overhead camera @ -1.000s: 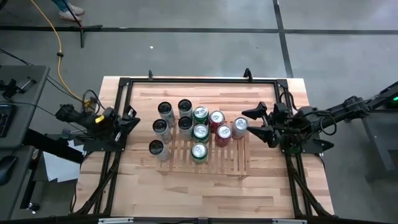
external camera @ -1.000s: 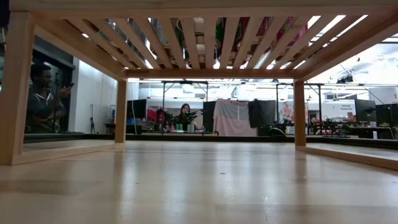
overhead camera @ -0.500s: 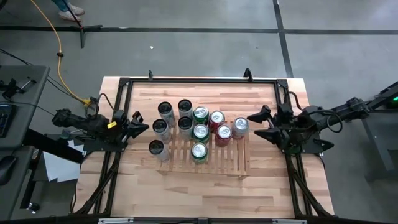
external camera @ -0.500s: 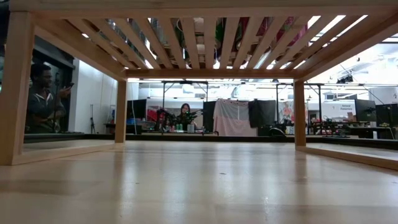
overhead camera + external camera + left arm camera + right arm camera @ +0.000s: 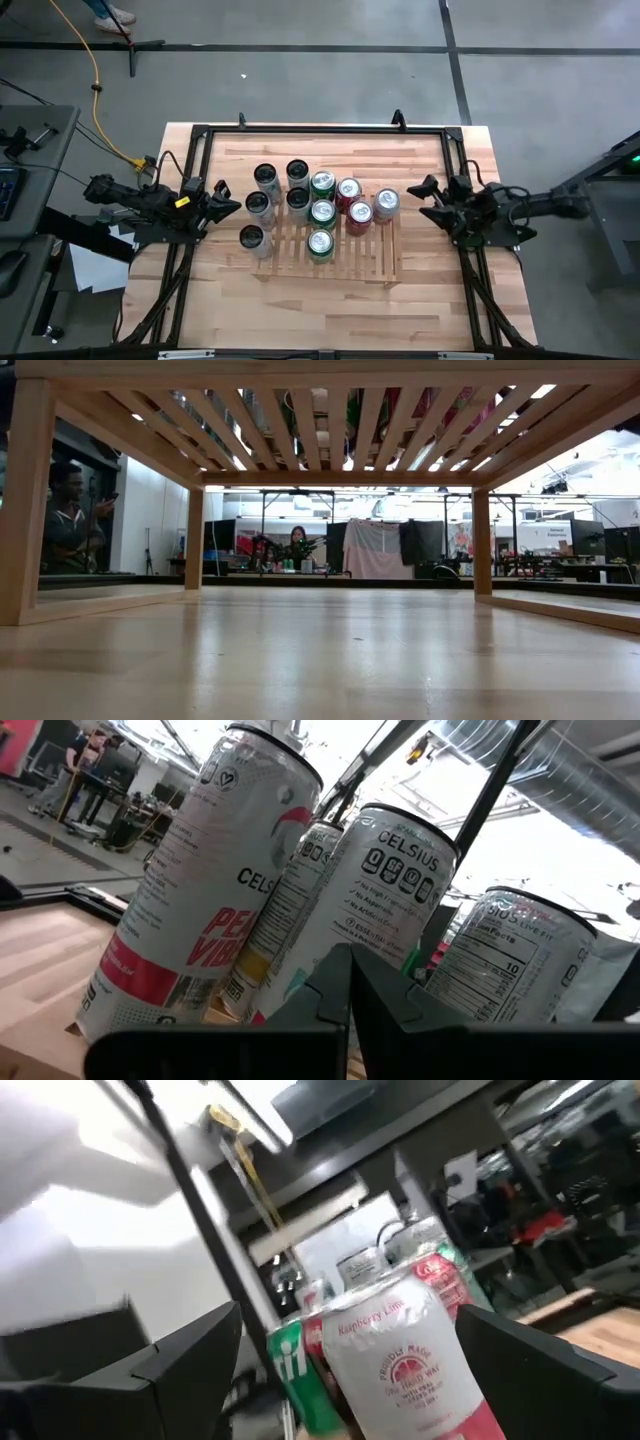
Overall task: Place canned beverage on shelf
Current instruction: Return to Home Position
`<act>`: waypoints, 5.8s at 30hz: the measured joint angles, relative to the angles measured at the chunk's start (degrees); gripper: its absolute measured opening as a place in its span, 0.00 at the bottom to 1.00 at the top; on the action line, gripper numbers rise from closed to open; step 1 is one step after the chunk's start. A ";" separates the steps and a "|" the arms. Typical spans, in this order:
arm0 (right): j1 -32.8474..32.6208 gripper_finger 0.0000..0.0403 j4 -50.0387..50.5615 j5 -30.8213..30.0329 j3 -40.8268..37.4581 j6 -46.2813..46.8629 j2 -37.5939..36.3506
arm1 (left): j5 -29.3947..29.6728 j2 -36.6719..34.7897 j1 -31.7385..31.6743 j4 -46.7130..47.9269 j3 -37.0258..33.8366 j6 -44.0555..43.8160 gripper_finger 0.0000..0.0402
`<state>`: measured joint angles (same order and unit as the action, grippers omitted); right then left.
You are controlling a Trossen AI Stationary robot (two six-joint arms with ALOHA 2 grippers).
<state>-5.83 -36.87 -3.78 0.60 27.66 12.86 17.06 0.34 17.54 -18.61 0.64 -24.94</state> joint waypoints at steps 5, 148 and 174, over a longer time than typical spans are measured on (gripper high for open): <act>10.67 0.88 9.74 13.40 0.28 -4.54 -4.70 | 0.03 0.00 0.00 0.02 0.00 0.02 0.00; 22.81 0.88 34.92 23.25 0.50 -20.21 -8.36 | 0.04 0.00 0.00 0.90 0.04 0.04 0.01; 22.80 0.88 34.92 23.26 0.50 -20.21 -8.36 | 0.04 0.00 0.00 0.90 0.04 0.04 0.01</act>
<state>16.97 -1.96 19.49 1.10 7.44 4.49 17.10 0.34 17.54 -17.71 0.69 -24.91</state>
